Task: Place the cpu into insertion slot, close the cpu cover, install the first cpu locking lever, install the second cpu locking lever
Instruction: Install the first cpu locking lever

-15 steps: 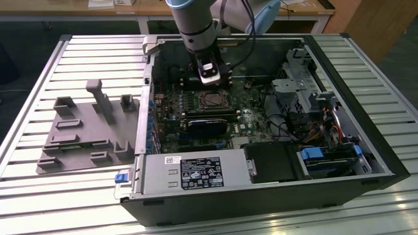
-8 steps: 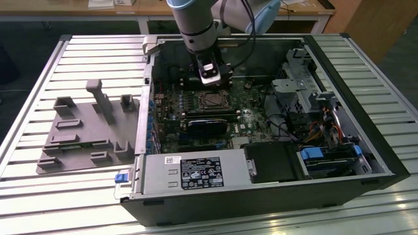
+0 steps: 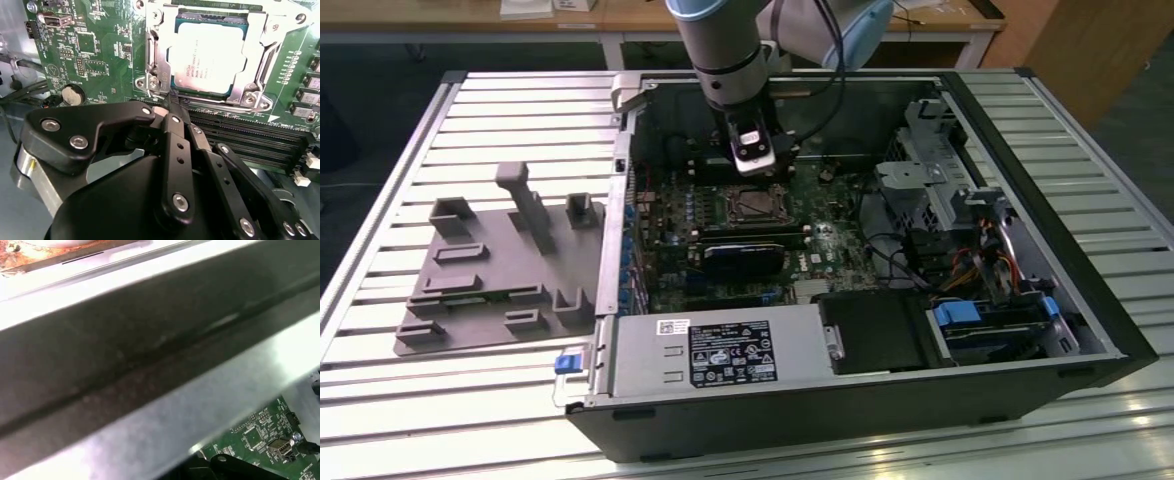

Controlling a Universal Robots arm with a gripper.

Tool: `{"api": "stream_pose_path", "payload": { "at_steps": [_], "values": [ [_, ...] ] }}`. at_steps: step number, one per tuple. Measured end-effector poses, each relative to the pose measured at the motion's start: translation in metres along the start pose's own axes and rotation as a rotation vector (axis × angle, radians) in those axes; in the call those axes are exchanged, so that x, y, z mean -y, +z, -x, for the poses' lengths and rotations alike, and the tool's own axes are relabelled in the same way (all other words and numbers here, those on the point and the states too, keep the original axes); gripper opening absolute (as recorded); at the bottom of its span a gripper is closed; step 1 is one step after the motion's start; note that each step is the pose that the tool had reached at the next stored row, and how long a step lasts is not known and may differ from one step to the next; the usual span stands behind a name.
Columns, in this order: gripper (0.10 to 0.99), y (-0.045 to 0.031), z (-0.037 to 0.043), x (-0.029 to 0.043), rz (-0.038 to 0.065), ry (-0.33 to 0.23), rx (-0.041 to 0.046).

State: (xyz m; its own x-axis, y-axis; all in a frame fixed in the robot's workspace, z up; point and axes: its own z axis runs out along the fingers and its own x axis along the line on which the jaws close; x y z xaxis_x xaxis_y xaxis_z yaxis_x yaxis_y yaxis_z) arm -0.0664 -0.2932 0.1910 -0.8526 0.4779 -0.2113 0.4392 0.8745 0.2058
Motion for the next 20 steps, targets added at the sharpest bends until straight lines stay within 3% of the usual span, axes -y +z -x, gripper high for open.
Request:
{"api": "stream_pose_path", "payload": {
  "at_steps": [4,7,12,20],
  "values": [
    [0.102,0.0001,0.0001,0.0,0.001,0.0,-0.0007],
    [0.102,0.0001,0.0,-0.0001,0.009,0.003,-0.0048],
    [0.102,-0.001,0.0003,-0.0003,0.01,0.003,-0.0049],
    [0.102,-0.0124,0.0028,-0.0028,0.01,0.003,-0.0048]
  ]
}}
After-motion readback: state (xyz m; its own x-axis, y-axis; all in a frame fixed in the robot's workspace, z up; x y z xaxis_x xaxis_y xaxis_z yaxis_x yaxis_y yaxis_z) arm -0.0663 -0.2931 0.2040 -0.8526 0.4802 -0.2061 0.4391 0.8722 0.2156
